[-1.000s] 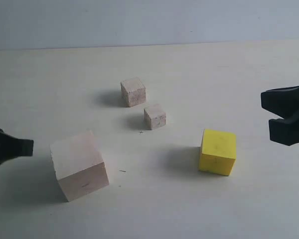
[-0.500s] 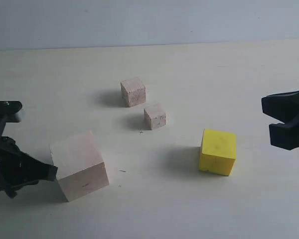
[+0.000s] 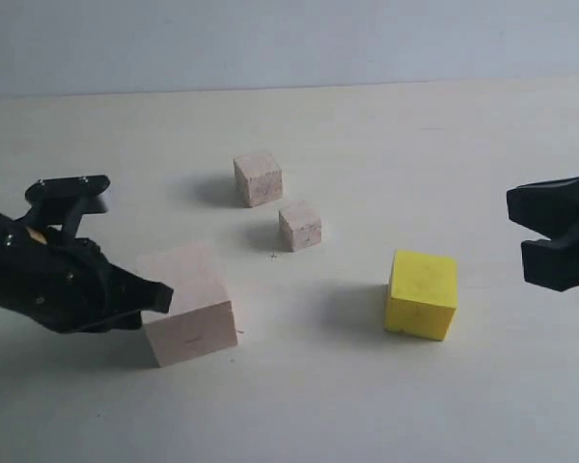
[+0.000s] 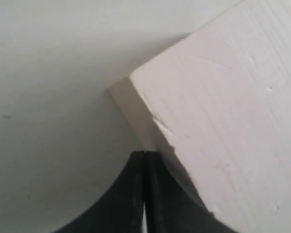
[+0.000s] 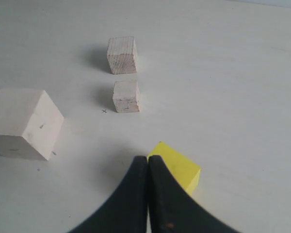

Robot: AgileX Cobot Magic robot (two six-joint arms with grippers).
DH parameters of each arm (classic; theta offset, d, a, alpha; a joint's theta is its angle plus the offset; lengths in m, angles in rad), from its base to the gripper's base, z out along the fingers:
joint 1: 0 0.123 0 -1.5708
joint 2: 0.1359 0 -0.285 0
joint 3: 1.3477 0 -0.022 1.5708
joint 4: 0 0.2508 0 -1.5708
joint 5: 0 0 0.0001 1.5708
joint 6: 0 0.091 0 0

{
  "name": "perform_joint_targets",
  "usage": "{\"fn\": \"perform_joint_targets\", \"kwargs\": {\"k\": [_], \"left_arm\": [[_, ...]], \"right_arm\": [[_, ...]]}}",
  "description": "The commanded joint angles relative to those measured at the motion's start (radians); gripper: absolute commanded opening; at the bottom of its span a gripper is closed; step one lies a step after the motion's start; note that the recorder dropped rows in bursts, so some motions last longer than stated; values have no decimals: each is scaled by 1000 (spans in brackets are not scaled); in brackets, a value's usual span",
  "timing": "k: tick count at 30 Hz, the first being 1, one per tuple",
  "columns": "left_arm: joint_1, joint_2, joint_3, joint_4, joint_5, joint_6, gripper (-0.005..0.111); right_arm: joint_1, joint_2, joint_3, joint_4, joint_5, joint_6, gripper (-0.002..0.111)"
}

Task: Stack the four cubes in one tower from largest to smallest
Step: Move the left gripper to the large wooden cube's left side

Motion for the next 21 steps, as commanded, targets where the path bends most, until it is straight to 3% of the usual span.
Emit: {"fn": "perform_joint_targets", "kwargs": {"k": [1, 7, 11, 16, 21], "left_arm": [[-5, 70, -91, -18, -24, 12, 0], [-11, 159, -192, -32, -22, 12, 0], [-54, 212, -234, -36, -22, 12, 0], [-103, 260, -246, -36, -52, -7, 0], [-103, 246, -246, -32, -48, -27, 0]], "right_arm": [[2, 3, -10, 0, -2, -1, 0], [2, 3, -10, 2, -2, -1, 0], [2, 3, -10, 2, -2, -1, 0], [2, 3, -10, 4, -2, -1, 0], [2, 3, -10, 22, 2, -1, 0]]}}
